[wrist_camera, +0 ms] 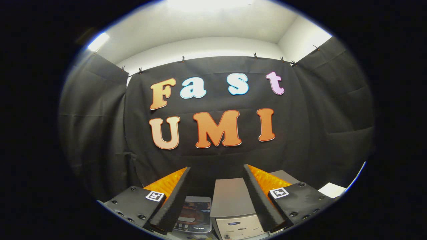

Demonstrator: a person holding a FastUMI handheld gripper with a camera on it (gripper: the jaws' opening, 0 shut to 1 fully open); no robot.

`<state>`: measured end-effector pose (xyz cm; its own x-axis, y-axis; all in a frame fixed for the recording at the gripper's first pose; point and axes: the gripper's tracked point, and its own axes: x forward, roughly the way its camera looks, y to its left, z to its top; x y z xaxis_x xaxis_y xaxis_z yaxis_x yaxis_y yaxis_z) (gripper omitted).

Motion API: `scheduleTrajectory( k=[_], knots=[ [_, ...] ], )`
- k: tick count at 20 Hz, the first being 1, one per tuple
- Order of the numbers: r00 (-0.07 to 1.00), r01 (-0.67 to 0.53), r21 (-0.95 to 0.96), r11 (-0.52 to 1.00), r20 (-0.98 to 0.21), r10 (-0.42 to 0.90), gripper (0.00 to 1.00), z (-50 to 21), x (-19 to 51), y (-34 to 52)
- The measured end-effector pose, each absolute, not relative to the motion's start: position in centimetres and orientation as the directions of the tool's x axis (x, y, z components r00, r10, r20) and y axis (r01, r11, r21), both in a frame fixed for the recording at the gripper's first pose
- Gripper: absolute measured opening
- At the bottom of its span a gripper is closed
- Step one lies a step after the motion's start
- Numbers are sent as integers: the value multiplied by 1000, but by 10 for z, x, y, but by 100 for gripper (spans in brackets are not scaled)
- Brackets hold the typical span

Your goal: Put the clothes into the washing machine and then close the washing machine lid.

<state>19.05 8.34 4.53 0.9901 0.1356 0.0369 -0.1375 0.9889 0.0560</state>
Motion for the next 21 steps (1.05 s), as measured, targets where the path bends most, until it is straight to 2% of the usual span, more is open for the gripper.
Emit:
scheduleTrajectory(
  k=[21],
  knots=[
    [996,-35,25,999,84,33,99,87,228,29]
  ],
)
